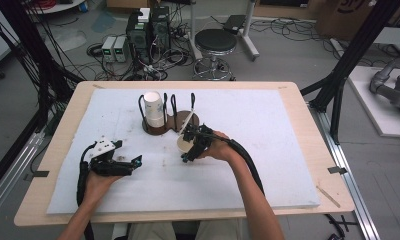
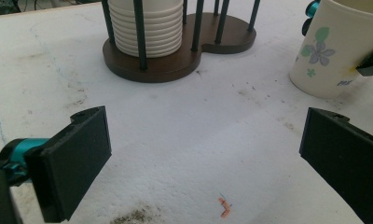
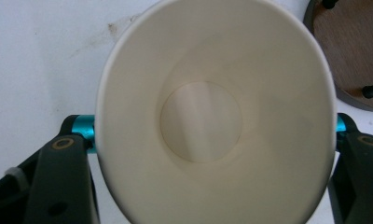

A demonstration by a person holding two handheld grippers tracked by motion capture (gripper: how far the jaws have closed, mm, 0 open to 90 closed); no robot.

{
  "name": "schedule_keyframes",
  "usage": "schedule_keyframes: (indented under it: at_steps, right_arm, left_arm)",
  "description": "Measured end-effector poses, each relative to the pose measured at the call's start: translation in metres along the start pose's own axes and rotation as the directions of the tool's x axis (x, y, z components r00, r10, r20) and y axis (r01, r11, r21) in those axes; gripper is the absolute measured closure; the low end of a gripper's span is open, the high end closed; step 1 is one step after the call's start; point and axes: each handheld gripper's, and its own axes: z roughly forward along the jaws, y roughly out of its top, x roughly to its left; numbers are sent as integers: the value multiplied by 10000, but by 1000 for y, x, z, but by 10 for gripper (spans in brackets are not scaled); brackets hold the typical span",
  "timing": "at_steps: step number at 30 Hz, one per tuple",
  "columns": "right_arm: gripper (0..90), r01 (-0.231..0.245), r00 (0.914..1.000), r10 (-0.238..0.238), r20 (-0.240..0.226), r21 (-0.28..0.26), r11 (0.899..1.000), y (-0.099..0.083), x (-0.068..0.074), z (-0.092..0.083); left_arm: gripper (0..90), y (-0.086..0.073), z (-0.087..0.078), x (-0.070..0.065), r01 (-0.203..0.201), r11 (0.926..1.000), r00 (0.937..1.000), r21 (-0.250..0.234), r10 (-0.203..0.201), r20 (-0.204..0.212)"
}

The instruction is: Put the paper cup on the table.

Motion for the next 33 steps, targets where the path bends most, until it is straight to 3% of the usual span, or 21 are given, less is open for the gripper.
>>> schedule_keyframes:
  at_steps: [7, 21, 28, 33]
  right_arm:
    - [147, 68, 9998, -68, -168, 44, 10000, -3, 1, 6]
    - [137, -313, 9995, 315, 65, -389, 9988, -18, -2, 7]
    - [137, -715, 9973, 733, 107, -1186, 9904, -38, 0, -5]
    - [137, -1031, 9939, 1086, 177, -1944, 9755, -55, 5, -15]
  left_arm:
    - [19, 0, 0, 0, -30, 10000, 10000, 7, 30, 8]
    - [19, 0, 0, 0, -56, 10000, 10000, 23, 56, 15]
    - [19, 0, 0, 0, -51, 10000, 10000, 25, 51, 7]
    - [20, 0, 0, 1, -21, 10000, 10000, 24, 21, 3]
